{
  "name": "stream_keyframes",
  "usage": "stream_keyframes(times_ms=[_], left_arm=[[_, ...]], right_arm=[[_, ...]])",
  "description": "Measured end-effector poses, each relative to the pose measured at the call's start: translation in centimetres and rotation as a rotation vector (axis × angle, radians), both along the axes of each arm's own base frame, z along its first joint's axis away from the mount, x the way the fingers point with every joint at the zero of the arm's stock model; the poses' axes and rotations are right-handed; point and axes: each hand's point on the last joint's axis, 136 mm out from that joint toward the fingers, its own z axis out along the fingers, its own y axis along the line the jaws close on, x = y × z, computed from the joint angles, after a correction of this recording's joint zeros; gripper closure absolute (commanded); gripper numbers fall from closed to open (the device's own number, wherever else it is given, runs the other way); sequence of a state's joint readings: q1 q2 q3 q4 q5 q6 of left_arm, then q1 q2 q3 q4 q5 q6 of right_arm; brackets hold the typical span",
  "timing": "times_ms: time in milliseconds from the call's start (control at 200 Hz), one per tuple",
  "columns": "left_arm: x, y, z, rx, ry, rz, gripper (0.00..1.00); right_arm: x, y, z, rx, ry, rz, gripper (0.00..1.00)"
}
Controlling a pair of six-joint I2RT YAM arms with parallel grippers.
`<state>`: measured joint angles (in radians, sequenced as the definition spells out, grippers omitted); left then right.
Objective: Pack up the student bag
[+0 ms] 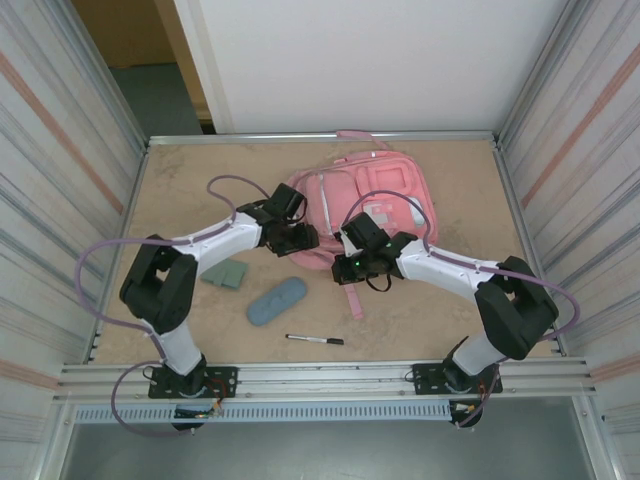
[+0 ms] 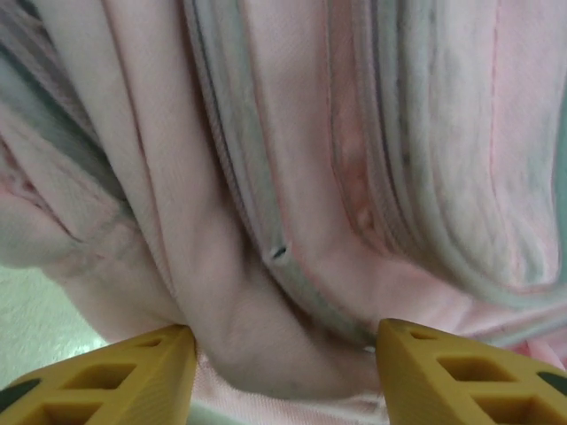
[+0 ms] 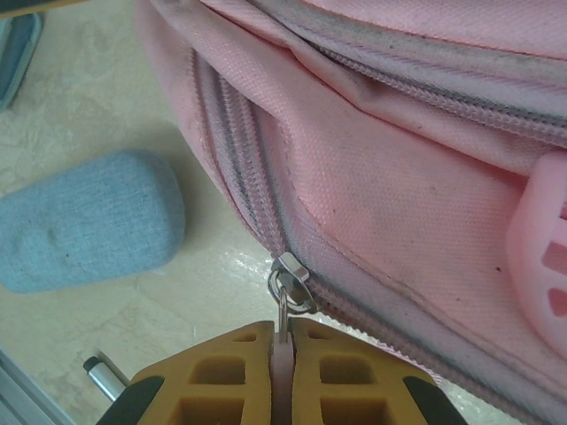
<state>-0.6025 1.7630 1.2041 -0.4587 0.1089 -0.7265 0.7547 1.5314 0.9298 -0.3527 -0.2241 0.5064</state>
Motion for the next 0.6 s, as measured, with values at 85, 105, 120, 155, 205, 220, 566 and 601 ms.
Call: stream_keyframes(times_ms=[85, 105, 120, 155, 205, 220, 566, 601], left_arm=[[0.6, 0.6, -0.5, 0.052, -0.005, 0.031, 0.85], [0.6, 0.8, -0.5, 0.064, -0.006, 0.037, 0.89], [0.6, 1.0, -0.5, 0.074, -0.008, 0.041, 0.92], [0.7, 1.3, -0.6, 0.085, -0.010, 0.043, 0.98], [0.9, 1.4, -0.5, 0.091, -0.018, 0.048, 1.00], [0.9, 1.4, -0.5, 0.096, -0.022, 0.041, 1.00], [1.7, 1.0, 2.7, 0.014, -0.070, -0.020, 1.00], [1.8, 0.7, 3.0, 0.000, -0.071, -0.032, 1.00]], right_arm=[[0.2, 0.0, -0.1, -0.003, -0.007, -0.010, 1.00], [0.3, 0.0, -0.1, -0.006, -0.010, -0.013, 1.00], [0.3, 0.0, -0.1, -0.009, -0.011, -0.014, 1.00], [0.3, -0.1, -0.2, -0.016, -0.015, -0.018, 1.00], [0.5, -0.4, -0.3, -0.031, -0.024, -0.028, 1.00], [0.6, -0.5, -0.3, -0.035, -0.027, -0.032, 1.00], [1.0, -8.8, -3.4, -0.194, 0.033, -0.218, 0.89], [1.2, -9.2, -3.3, -0.194, 0.030, -0.232, 0.88]])
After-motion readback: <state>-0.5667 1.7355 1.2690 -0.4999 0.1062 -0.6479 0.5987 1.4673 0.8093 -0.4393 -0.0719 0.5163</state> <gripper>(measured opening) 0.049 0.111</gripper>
